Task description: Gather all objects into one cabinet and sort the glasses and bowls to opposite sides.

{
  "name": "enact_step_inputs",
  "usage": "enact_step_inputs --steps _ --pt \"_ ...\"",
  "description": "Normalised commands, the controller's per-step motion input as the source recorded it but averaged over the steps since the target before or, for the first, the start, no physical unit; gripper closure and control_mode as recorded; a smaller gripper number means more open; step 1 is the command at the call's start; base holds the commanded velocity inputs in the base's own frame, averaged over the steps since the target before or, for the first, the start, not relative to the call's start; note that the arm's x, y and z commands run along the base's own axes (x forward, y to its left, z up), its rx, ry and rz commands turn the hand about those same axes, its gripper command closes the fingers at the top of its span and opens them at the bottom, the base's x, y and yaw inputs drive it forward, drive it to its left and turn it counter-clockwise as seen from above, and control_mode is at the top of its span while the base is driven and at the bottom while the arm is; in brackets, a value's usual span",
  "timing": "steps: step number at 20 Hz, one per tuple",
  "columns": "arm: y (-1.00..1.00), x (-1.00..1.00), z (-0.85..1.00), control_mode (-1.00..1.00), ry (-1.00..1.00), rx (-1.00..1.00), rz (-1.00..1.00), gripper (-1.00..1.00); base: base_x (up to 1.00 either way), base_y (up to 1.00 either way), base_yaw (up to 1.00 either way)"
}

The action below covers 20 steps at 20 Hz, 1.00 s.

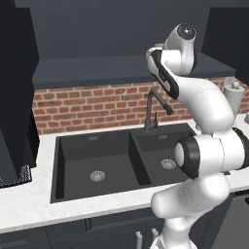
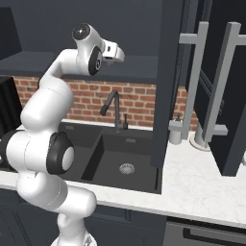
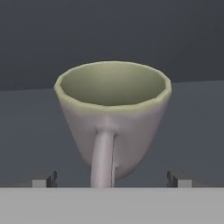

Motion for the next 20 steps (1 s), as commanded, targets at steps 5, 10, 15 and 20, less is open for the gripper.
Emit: enact_step_inputs --steps 5,10,15,20 --pt "0.0 0.07 0.01 -1.0 0.0 0.0 0.0 1.0 0.0 0.0 0.0" --pt "0.0 0.04 0.0 -1.0 0.0 0.0 0.0 1.0 0.0 0.0 0.0" --pt "0.0 0.0 0.0 -1.0 0.0 0.0 0.0 1.0 0.0 0.0 0.0" --pt "0.0 0.0 0.0 -1.0 0.0 0.0 0.0 1.0 0.0 0.0 0.0"
